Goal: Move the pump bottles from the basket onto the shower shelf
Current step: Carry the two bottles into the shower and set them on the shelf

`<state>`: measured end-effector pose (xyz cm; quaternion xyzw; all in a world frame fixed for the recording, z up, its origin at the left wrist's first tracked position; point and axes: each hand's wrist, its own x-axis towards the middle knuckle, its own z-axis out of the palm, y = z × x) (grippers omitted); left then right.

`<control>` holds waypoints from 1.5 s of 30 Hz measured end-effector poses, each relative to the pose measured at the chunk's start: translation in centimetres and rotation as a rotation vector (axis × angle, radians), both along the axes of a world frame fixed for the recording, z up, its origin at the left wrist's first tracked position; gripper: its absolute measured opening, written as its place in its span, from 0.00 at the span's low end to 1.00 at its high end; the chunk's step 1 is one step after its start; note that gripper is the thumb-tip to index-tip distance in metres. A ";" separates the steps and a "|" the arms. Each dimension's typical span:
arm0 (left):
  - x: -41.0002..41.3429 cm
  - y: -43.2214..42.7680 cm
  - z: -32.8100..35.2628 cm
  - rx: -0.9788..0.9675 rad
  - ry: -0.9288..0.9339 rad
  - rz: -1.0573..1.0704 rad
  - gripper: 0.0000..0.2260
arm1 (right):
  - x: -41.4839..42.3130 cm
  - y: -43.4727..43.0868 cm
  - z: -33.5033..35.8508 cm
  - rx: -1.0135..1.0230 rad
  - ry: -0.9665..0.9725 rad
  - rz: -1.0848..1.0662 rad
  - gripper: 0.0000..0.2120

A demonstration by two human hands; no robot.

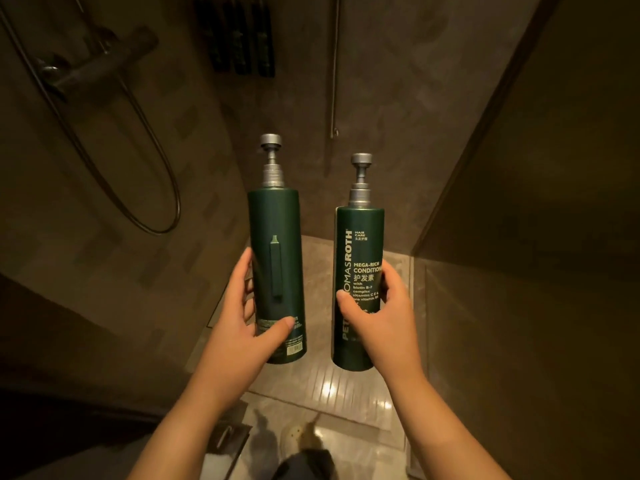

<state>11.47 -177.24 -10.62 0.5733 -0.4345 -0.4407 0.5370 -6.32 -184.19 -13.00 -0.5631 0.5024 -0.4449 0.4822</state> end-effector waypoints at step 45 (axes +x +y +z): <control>13.6 -16.4 11.9 -0.169 -0.410 1.220 0.44 | 32.3 -27.3 14.0 -0.265 -0.401 1.267 0.27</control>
